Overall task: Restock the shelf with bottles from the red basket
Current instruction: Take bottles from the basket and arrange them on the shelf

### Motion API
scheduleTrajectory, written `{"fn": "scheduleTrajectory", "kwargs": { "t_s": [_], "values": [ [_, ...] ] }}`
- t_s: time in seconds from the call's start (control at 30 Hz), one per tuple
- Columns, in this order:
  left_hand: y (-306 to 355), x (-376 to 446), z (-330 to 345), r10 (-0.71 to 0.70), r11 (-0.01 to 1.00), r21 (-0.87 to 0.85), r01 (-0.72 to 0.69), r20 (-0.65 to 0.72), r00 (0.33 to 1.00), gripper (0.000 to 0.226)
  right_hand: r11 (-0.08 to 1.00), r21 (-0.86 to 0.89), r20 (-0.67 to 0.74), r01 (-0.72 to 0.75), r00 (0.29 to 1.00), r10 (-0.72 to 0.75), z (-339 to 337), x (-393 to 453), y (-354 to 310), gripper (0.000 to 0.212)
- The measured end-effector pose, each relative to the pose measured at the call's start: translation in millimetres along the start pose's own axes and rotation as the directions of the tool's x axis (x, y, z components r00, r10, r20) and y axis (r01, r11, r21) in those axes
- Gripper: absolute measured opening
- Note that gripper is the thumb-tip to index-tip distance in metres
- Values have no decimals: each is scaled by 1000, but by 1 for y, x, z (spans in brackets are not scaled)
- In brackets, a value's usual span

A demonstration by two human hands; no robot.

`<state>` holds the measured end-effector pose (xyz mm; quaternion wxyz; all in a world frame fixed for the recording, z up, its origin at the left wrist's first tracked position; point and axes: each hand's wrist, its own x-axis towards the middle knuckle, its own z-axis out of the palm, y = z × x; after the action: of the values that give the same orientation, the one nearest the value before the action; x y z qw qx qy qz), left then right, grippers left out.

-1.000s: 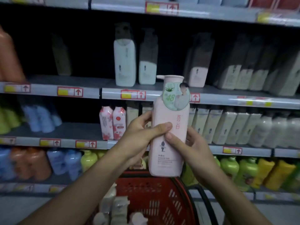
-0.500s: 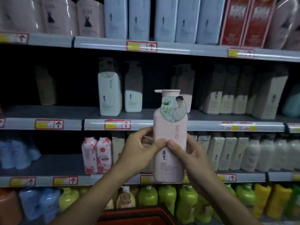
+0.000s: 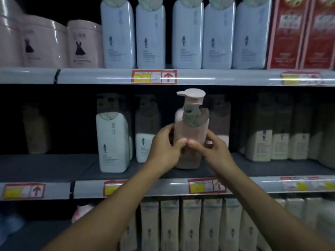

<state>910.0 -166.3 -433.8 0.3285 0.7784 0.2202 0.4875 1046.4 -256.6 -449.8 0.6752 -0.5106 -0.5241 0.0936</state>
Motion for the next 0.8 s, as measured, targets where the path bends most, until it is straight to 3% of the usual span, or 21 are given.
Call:
{"fn": "scheduleTrajectory", "kwargs": {
  "t_s": [0.17,0.4,0.6,0.8],
  "values": [
    [-10,10,5,-85,996,-21,84,-56,995,52,997,-83,-41,-10,999,6,8,18,17,41],
    [-36,-25,25,-131,982,127,139,-68,989,73,967,-250,-132,-46,991,13,18,6,32,46],
    [-37,-18,29,-181,925,314,213,-127,975,32,752,-620,-239,-223,967,89,16,1,31,39],
    [-35,6,45,-257,903,331,274,-96,962,24,721,-625,-298,-299,945,134,25,18,33,35]
  ]
}}
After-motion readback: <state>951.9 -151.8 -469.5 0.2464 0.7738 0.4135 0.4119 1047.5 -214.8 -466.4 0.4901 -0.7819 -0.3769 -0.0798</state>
